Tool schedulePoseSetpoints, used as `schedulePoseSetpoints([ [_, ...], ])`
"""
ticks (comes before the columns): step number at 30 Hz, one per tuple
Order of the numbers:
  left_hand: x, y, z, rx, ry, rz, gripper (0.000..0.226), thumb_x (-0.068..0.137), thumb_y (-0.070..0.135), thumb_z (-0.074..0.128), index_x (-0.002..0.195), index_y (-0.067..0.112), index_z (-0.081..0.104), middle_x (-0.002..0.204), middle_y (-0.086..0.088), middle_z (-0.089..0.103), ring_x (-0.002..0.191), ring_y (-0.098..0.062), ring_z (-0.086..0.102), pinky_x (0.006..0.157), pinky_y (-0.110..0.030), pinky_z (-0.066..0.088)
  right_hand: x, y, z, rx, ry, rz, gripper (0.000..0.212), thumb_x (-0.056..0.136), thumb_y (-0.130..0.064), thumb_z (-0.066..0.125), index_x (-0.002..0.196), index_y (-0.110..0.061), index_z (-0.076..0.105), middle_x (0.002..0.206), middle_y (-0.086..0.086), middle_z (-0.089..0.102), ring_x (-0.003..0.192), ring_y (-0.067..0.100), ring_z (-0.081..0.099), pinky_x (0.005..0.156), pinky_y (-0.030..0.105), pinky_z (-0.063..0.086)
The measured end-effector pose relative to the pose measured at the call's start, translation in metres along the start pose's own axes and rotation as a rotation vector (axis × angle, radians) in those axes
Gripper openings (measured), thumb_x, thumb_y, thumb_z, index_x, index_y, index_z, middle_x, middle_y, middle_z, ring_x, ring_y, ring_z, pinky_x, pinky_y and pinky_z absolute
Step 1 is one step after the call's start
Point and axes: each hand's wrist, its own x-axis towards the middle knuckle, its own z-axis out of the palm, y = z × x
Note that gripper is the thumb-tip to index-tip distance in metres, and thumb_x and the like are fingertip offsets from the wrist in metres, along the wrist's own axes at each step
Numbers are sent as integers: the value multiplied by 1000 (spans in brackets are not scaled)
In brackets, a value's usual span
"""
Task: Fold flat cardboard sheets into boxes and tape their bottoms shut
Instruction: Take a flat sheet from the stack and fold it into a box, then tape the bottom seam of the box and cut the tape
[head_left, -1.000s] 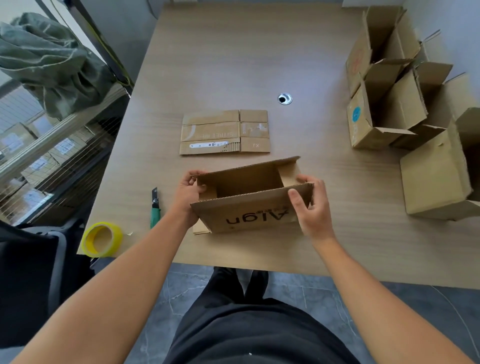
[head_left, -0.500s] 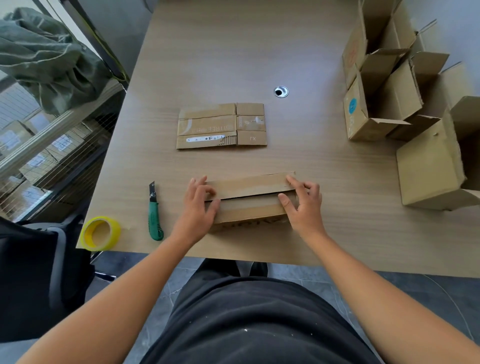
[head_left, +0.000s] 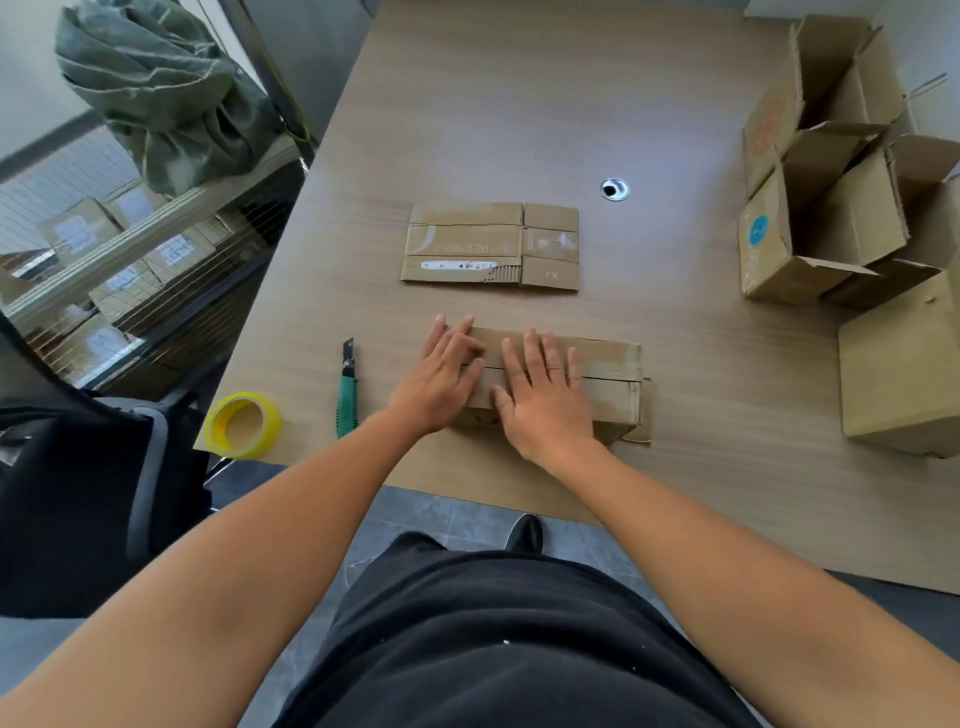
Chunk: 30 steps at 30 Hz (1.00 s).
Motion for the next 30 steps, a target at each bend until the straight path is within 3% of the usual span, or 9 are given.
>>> schedulePoseSetpoints([
  [2, -7, -10, -14, -27, -3, 5, 37, 106, 36, 41, 140, 22, 42, 164, 2, 26, 155, -15, -2, 126, -44, 9, 0, 0, 3, -2, 20, 9, 65, 103, -57, 5, 158, -30, -17, 163, 1, -29, 149, 20, -31, 122, 48, -17],
  [4, -25, -31, -28, 35, 119, -60, 36, 104, 35, 46, 136, 20, 46, 161, 1, 31, 154, -19, 11, 125, -41, 14, 1, 2, 4, -19, 33, 7, 65, 102, -61, 1, 156, -31, -20, 162, 0, -32, 148, 20, -33, 122, 48, -17],
  [8, -89, -108, -66, 93, 395, -420, 43, 89, 11, 57, 131, 5, 52, 136, -17, 50, 131, -35, 44, 111, -43, 32, 6, -14, 5, -50, 37, 13, 66, 101, -62, -1, 156, -31, -22, 161, 1, -35, 147, 20, -35, 121, 48, -19],
  [11, -124, -165, -99, 152, 346, -515, 49, 81, -3, 52, 130, 4, 53, 132, -18, 50, 127, -38, 46, 108, -44, 35, 11, -34, 7, -43, 50, 27, 67, 101, -62, -1, 157, -31, -20, 161, 1, -34, 147, 20, -34, 120, 47, -20],
  [14, -140, -202, -124, 250, 146, -453, 36, 87, 16, 61, 122, 7, 59, 125, -14, 55, 121, -37, 51, 103, -46, 42, 13, -51, 9, -49, 44, 45, 66, 101, -61, 1, 157, -32, -18, 163, 0, -31, 149, 20, -31, 122, 47, -17],
  [18, -146, -223, -115, 454, -26, -338, 50, 89, 50, 67, 114, 7, 64, 117, -12, 61, 117, -32, 53, 100, -43, 44, 12, -57, 12, -68, 65, 74, 64, 102, -61, 4, 157, -34, -17, 164, -1, -28, 150, 18, -28, 123, 47, -14],
  [24, -157, -227, -98, 496, 95, -318, 17, 94, 22, 63, 101, 7, 58, 100, -16, 62, 94, -40, 57, 79, -47, 41, 14, -60, 14, -70, 17, 74, 66, 100, -63, 1, 157, -36, -18, 162, -3, -31, 149, 17, -31, 122, 45, -18],
  [30, -146, -162, -111, 459, 229, -29, 14, 93, 25, 63, 100, 13, 59, 80, -7, 64, 88, -35, 57, 95, -44, 39, 14, -59, 10, 4, 11, 34, 67, 102, -60, 11, 159, -32, -12, 166, -1, -24, 150, 16, -27, 122, 44, -18],
])
